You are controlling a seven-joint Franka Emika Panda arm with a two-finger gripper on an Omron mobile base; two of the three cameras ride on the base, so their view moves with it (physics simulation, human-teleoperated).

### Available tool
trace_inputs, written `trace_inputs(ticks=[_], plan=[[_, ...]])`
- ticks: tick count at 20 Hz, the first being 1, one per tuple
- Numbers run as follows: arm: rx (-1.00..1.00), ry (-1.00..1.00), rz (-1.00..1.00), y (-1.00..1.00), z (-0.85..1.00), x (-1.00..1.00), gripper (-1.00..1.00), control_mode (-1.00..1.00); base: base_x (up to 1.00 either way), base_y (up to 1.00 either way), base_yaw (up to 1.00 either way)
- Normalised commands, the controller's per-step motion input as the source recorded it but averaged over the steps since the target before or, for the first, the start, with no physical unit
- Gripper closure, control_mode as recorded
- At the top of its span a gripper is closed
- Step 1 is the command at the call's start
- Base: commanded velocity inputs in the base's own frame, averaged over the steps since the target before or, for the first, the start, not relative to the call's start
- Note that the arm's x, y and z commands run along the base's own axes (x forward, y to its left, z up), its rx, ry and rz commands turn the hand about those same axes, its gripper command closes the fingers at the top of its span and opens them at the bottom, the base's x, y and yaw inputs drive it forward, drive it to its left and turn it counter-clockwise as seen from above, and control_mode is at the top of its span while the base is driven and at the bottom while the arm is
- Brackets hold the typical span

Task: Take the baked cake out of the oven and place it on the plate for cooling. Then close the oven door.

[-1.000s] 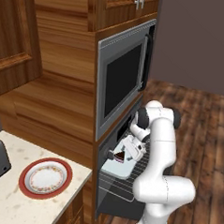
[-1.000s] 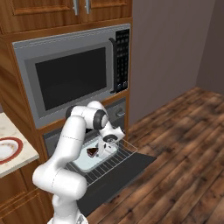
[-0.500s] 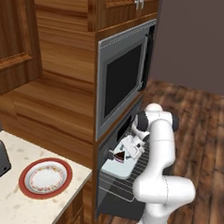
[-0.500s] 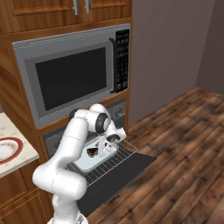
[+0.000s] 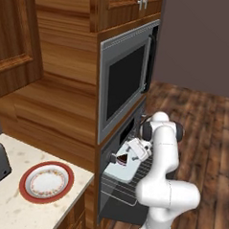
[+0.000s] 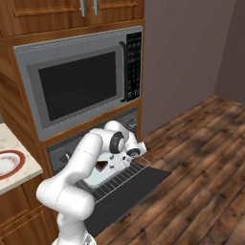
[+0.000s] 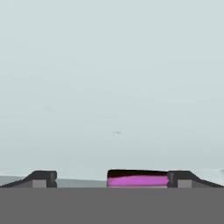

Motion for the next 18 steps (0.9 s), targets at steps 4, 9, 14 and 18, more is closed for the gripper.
trace_inputs(ticks=[4,9,14,18], plan=[[0.0,-0.09,0.0,0.36,-0.13,0.04,-1.0,-1.0,0.0,0.0,0.0],[-0.01,-0.04,-0.01,0.11,-0.04,-0.06,-1.0,-1.0,0.0,0.0,0.0],[-0.12,-0.1,-0.01,-0.44,-0.43,-0.43,-1.0,-1.0,0.0,0.0,0.0],[-0.17,-0.18,-0.01,-0.51,-0.35,-0.44,-1.0,-1.0,0.0,0.0,0.0]])
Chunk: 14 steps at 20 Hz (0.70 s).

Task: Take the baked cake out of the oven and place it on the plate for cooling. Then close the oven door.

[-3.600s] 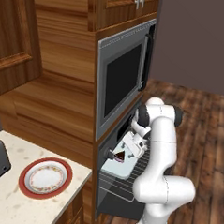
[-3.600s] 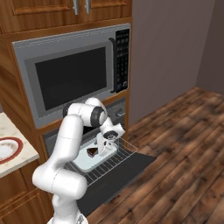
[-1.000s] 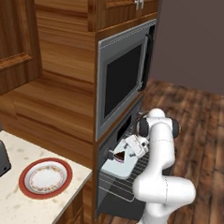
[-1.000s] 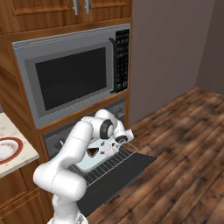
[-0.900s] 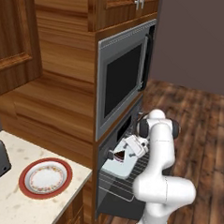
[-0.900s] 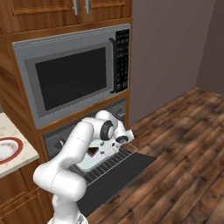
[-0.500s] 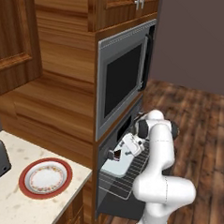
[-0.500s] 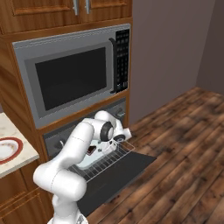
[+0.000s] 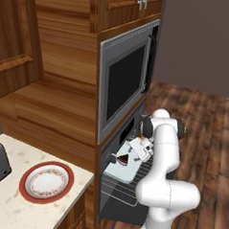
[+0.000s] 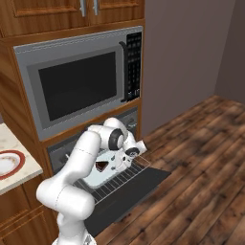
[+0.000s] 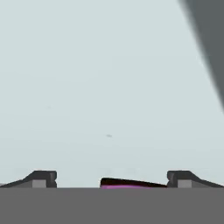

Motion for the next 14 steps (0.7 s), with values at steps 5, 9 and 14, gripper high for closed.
trace_inputs(ticks=[5,9,14], plan=[[-0.11,-0.12,-0.04,-0.6,0.07,-0.5,-1.0,-1.0,0.0,0.0,0.0],[-0.09,-0.07,-0.04,-0.44,0.37,-0.38,-1.0,-1.0,0.0,0.0,0.0],[-0.11,-0.03,-0.05,0.32,0.56,-0.01,-1.0,-1.0,0.0,0.0,0.0]])
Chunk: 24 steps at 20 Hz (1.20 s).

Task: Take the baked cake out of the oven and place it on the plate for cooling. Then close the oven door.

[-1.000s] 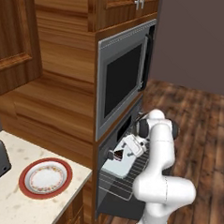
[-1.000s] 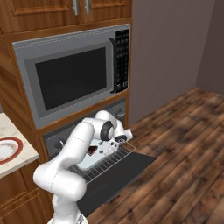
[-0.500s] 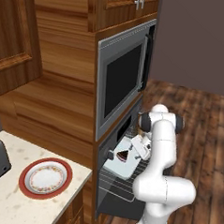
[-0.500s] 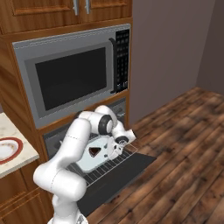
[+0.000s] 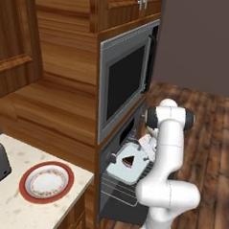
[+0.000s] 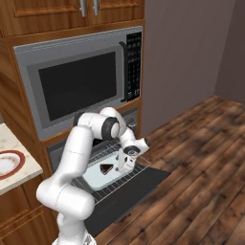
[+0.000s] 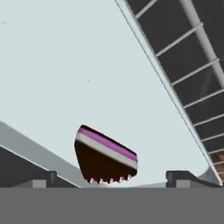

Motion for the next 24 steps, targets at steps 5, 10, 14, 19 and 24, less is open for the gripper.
trace_inputs(ticks=[5,10,14,19,24], plan=[[-0.1,0.0,-0.03,0.8,0.23,-0.01,-1.0,-1.0,0.0,0.0,0.0],[-0.02,0.0,0.0,0.07,-0.03,-0.1,-1.0,-1.0,0.0,0.0,0.0],[0.0,0.0,0.0,-0.24,-0.02,-0.08,-1.0,-1.0,0.0,0.0,0.0],[0.0,0.0,0.08,-0.17,-0.06,0.0,-1.0,-1.0,0.0,0.0,0.0],[0.0,0.0,0.19,0.0,-0.25,0.1,-1.0,-1.0,0.0,0.0,0.0]])
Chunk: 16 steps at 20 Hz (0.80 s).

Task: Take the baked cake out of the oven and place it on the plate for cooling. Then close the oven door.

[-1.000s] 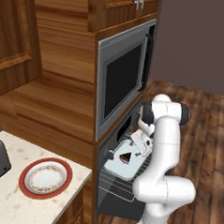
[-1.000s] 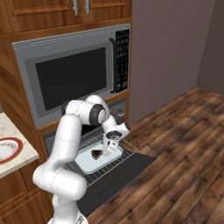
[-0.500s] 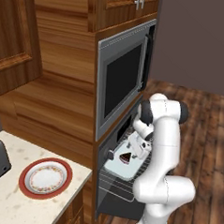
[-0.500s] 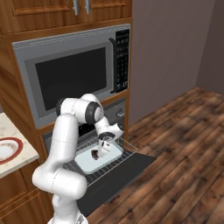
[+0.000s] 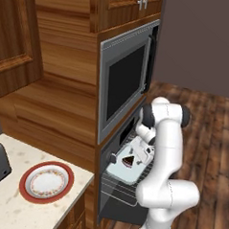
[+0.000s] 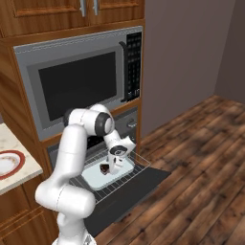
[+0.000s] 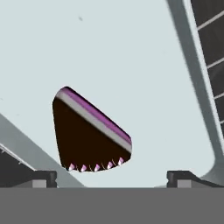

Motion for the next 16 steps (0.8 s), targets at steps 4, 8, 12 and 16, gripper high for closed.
trace_inputs(ticks=[4,8,12,16], plan=[[0.0,0.0,0.19,0.0,-0.16,0.05,-1.0,-1.0,0.0,0.0,0.0],[0.0,0.0,0.12,0.0,-0.17,0.07,-1.0,-1.0,0.0,0.0,0.0],[0.0,0.0,0.04,-0.01,-0.17,0.18,-1.0,-1.0,0.0,0.0,0.0],[0.0,0.0,0.0,-0.02,-0.18,0.28,-1.0,-1.0,0.0,0.0,0.0]])
